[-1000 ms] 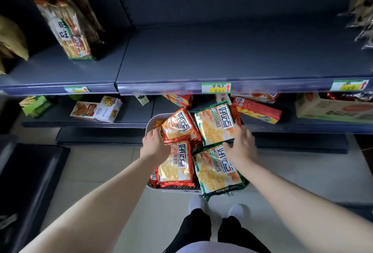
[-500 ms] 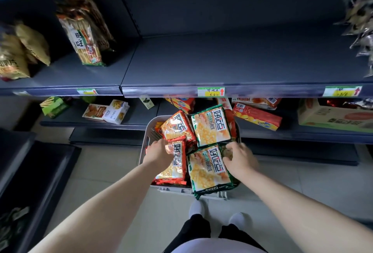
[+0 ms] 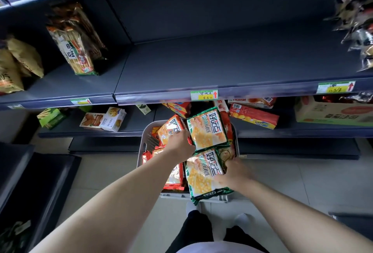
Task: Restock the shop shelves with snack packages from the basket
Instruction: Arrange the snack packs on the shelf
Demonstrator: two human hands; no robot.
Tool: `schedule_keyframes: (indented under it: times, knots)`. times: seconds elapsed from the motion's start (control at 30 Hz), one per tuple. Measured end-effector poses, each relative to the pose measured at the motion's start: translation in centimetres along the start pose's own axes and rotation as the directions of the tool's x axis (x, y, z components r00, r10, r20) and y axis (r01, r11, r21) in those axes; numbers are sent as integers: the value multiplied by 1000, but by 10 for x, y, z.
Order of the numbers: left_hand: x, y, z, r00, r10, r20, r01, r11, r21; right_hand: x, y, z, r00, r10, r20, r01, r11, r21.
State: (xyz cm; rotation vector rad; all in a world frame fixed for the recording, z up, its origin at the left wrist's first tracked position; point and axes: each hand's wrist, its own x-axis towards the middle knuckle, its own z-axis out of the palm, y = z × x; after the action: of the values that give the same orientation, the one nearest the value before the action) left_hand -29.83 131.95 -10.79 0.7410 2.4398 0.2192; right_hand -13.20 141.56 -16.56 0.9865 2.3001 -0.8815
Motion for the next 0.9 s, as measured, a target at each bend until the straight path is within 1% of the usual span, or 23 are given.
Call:
schedule_keyframes:
  times: [0.07, 0.17, 0.27, 0.4, 0.43, 0.47, 0.5, 0.57, 0.6, 0.67, 0.73, 0.77, 0.8, 0.83, 0.9]
  knots:
    - [14, 5, -3, 1000, 26, 2, -26, 999, 41, -3, -1, -4, 1000, -9, 0, 9, 995, 95]
    - [35, 10, -9, 999, 38, 26, -39, 998, 53, -6, 2, -14, 998, -24, -54, 37, 963, 268]
    - [58, 14, -14, 996, 76, 43, -78, 996, 50, -6, 7, -33, 994, 21, -112, 33, 883, 468]
    - [82, 20, -16, 989, 130, 68, -137, 985, 106, -13, 11, -47, 969, 122, -214, 31, 801, 597]
    - [85, 23, -16, 985, 149, 85, -160, 976, 149, -18, 9, -47, 971, 125, -203, 26, 790, 612]
    - [86, 26, -17, 980, 173, 98, -189, 964, 187, -22, 6, -43, 979, 122, -161, 1, 794, 608]
    - [87, 28, -16, 975, 194, 104, -213, 953, 215, -25, 2, -38, 987, 117, -107, -35, 818, 574]
    - [85, 28, -14, 968, 241, 72, -251, 944, 212, -25, -6, -21, 994, 110, -23, -89, 899, 429]
    - [83, 26, -11, 963, 266, 53, -271, 944, 186, -24, -10, -10, 992, 122, -20, -108, 936, 334]
    - [79, 19, -7, 952, 302, 52, -306, 946, 112, -21, -16, 10, 984, 166, -72, -151, 973, 176]
    - [75, 12, -5, 940, 333, 73, -337, 940, 52, -18, -18, 21, 968, 223, -113, -208, 969, 135]
    - [72, 9, -5, 931, 353, 96, -357, 934, 27, -18, -19, 23, 963, 247, -105, -229, 960, 159]
    - [71, 5, -4, 921, 370, 126, -372, 928, -9, -17, -18, 24, 960, 271, -67, -251, 943, 219]
    - [69, 1, -4, 909, 383, 164, -378, 924, -58, -18, -17, 21, 958, 285, -22, -264, 913, 309]
    - [66, -6, -3, 884, 394, 254, -356, 917, -181, -21, -14, 12, 961, 273, 48, -255, 799, 545]
